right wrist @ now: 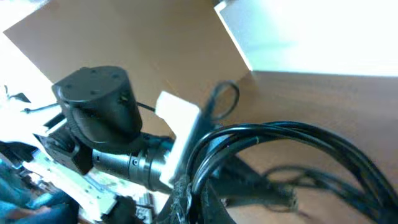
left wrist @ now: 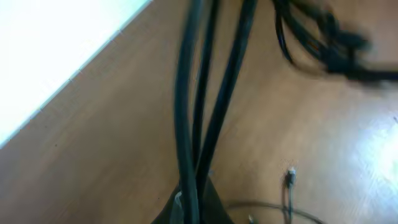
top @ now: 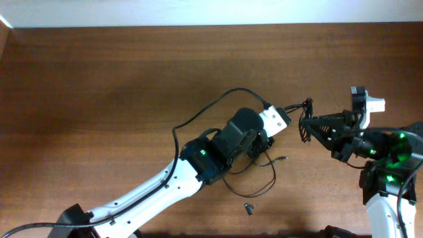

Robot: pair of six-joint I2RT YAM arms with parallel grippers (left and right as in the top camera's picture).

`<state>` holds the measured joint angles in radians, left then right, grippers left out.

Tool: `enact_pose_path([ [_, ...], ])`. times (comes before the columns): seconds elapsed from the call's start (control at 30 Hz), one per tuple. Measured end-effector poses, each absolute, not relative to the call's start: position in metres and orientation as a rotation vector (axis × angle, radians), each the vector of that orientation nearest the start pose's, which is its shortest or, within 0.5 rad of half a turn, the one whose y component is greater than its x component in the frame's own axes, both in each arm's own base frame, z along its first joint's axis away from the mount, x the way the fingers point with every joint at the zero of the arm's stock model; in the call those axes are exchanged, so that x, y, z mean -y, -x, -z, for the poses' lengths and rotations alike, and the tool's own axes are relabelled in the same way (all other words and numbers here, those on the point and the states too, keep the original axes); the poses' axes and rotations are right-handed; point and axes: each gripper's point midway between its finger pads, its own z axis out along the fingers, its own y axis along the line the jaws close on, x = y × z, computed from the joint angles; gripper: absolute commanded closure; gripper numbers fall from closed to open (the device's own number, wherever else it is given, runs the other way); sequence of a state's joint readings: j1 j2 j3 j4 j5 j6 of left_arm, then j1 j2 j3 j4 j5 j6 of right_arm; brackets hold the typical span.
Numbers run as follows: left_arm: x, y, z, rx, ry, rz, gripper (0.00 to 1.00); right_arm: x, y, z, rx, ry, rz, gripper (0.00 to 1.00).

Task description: Untangle cables

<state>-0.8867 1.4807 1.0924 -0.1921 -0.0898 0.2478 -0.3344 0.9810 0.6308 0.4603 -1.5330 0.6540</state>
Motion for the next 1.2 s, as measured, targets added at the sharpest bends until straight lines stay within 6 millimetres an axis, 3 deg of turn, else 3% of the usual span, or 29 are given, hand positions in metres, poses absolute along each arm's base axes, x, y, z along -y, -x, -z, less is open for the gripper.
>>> enact_pose_path([
  [0.13, 0.340, -0.286, -0.168, -1.943, -1.213, 0.298, 1.00, -0.095, -0.250, -0.318, -1.622, 0.583, -1.295, 0.96],
  [0.43, 0.343, -0.267, -0.135, -2.030, -1.324, 0.374, 1.00, -0.085, -0.270, -0.327, -1.609, 0.446, -1.225, 0.96],
  [0.73, 0.335, -0.259, -0.123, -2.088, -1.362, 0.363, 1.00, -0.061, -0.302, -0.337, -1.611, 0.068, -1.234, 0.96],
  [1.07, 0.329, -0.254, -0.117, -2.120, -1.380, 0.349, 1.00, -0.048, -0.314, -0.342, -1.576, -0.068, -1.218, 0.96],
  [1.2, 0.309, -0.258, -0.109, -2.182, -1.375, 0.215, 1.00, -0.042, -0.319, -0.338, -1.583, -0.128, -1.209, 0.96],
])
